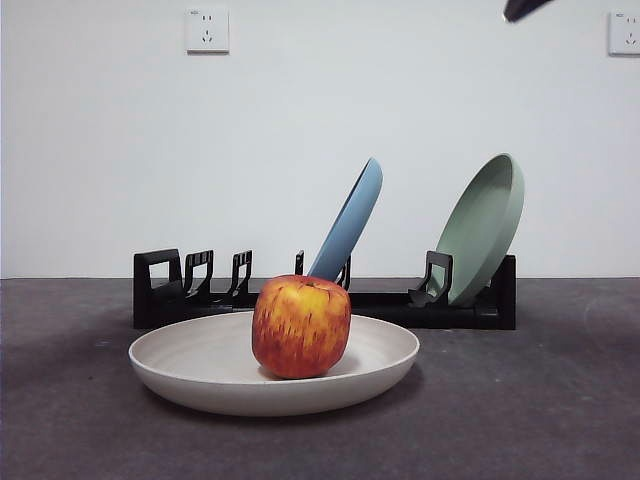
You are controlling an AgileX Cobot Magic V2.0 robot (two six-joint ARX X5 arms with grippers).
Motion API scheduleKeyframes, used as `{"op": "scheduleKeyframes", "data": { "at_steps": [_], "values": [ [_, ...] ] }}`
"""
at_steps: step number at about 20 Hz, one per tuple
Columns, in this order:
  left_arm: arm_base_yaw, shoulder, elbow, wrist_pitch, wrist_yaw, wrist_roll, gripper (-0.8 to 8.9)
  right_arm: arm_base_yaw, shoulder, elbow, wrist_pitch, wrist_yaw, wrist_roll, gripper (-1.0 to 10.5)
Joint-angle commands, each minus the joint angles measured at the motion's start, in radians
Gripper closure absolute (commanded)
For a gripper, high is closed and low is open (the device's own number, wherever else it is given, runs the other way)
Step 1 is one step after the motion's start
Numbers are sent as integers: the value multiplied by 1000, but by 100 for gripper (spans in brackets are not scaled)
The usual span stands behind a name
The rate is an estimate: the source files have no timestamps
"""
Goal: Take the yellow plate from the plate rack,put the plate on the table,take the apple from the table,put the apple in the plate
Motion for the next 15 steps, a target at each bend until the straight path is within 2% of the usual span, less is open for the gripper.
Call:
{"op": "scheduleKeyframes", "data": {
  "at_steps": [1,4,6,15],
  "values": [
    [10,-78,-154,77,0,-98,822,1,-70,-130,80,5,73,959],
    [10,-182,-299,156,0,-187,822,1,-156,-222,114,8,81,959],
    [8,-207,-308,145,4,-237,817,0,-163,-223,115,20,82,958],
    [8,-177,-308,134,0,-238,815,0,-166,-222,110,32,82,958]
  ]
}}
